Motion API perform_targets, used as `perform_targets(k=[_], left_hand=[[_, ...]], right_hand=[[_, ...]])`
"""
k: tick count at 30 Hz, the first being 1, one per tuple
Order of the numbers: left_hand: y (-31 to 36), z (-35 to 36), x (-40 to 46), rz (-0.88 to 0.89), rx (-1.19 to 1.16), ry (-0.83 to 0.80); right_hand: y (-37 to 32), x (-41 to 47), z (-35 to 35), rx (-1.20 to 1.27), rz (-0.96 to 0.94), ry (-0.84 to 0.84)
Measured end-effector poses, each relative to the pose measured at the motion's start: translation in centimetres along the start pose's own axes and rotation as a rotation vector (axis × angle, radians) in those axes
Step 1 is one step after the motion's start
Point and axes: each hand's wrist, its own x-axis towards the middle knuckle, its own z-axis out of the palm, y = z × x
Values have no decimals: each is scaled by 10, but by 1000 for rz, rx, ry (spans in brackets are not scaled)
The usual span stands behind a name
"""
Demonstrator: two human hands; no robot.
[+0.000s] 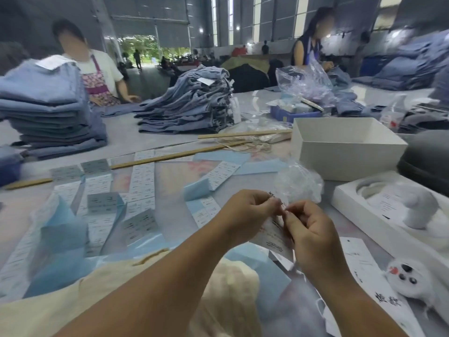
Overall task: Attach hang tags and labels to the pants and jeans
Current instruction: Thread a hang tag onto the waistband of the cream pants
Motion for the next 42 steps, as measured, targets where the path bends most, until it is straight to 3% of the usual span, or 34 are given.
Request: perform_targets(k=[6, 12, 17, 22, 29, 37, 42], left_hand=[[6, -34, -44, -15, -16, 34], [13, -60, -107, -19, 93, 1], [28, -67, -160, 48, 30, 120], [17, -58, -205, 111, 39, 191], [11, -47, -240, 96, 75, 0], [6, -44, -264, 111, 26, 68], [8, -51, -265, -29, -159, -11]], right_hand=[[-25, -17, 18, -52, -156, -169], [-68, -46, 23, -275, -480, -341], [-99, -81, 17, -270, -580, -259], [-108, -118, 5, -105, -451, -254], [-107, -150, 7, 36, -239, -261], [-104, -169, 24, 16, -275, -309], [-103, -177, 35, 1, -339, -341]])
